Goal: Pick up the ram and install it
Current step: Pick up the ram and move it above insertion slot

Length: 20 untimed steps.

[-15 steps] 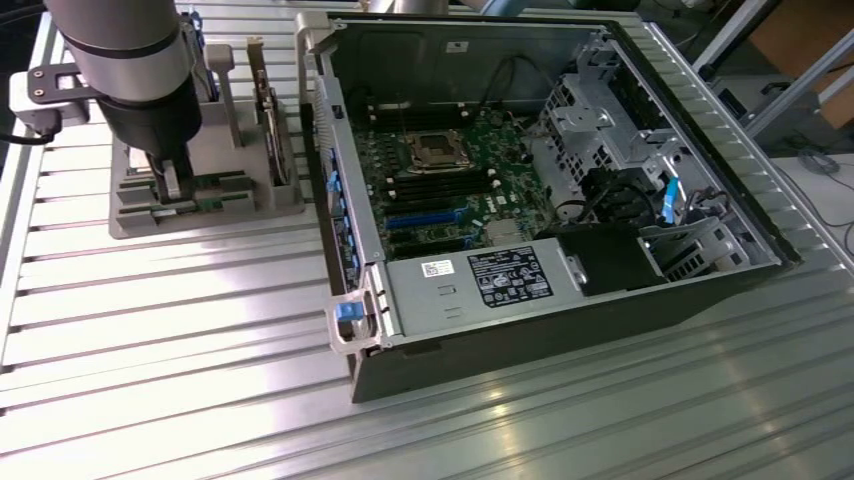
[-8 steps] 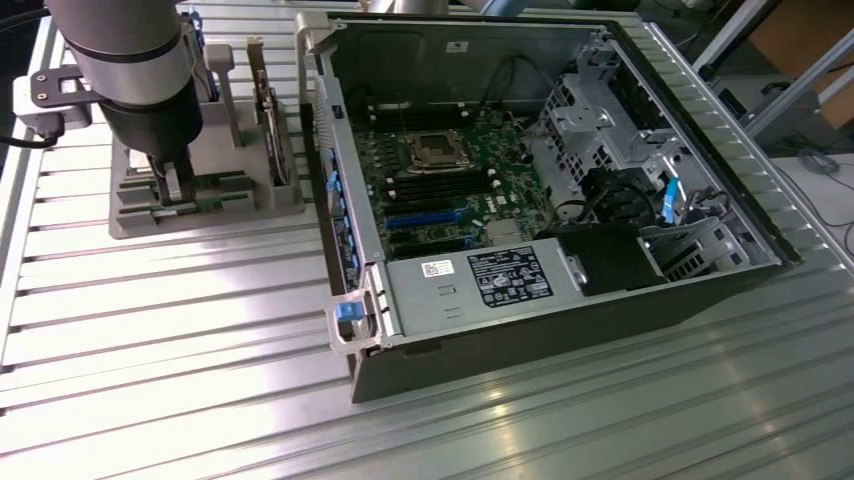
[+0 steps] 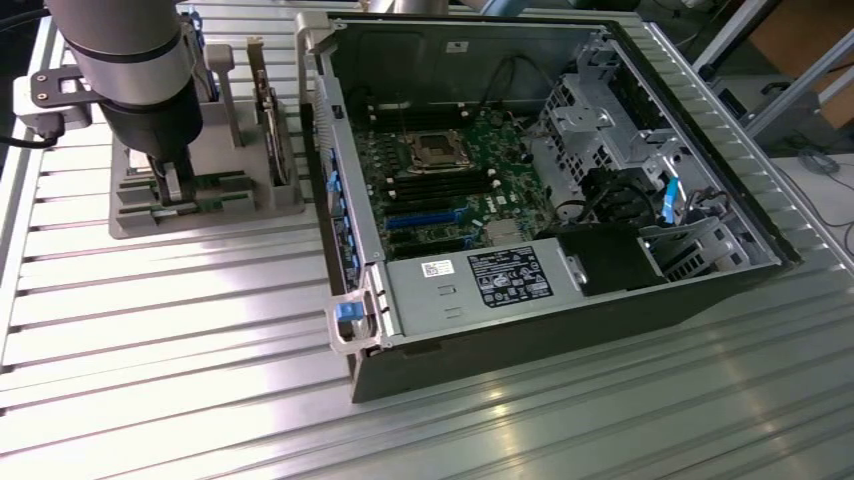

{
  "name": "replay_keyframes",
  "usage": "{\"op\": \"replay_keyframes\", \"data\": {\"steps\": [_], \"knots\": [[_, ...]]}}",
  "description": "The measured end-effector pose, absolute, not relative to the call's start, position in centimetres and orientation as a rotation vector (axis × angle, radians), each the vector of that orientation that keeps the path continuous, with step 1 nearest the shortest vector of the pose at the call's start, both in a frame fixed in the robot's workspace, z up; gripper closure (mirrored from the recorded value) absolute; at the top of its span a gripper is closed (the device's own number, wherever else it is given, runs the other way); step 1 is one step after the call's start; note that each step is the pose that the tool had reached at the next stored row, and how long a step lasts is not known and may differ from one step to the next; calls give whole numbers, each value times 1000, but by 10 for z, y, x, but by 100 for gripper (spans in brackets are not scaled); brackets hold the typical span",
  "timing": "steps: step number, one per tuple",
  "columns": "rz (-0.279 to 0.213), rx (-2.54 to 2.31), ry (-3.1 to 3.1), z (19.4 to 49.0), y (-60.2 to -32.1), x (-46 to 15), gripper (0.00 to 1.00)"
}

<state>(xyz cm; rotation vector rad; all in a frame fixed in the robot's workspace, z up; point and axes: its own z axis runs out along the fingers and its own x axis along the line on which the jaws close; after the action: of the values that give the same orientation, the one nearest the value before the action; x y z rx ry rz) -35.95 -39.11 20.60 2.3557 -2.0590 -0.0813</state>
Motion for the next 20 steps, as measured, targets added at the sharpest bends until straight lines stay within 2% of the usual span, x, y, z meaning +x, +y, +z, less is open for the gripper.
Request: {"op": "replay_keyframes", "data": {"steps": [3, 4, 5, 20], "knots": [[-81, 2356, -2059, 206, -391, -360, 71], [-81, 2356, -2059, 206, -391, -360, 85], [-81, 2356, -2059, 206, -391, -360, 87], [-77, 2353, -2058, 216, -391, -360, 87]]}}
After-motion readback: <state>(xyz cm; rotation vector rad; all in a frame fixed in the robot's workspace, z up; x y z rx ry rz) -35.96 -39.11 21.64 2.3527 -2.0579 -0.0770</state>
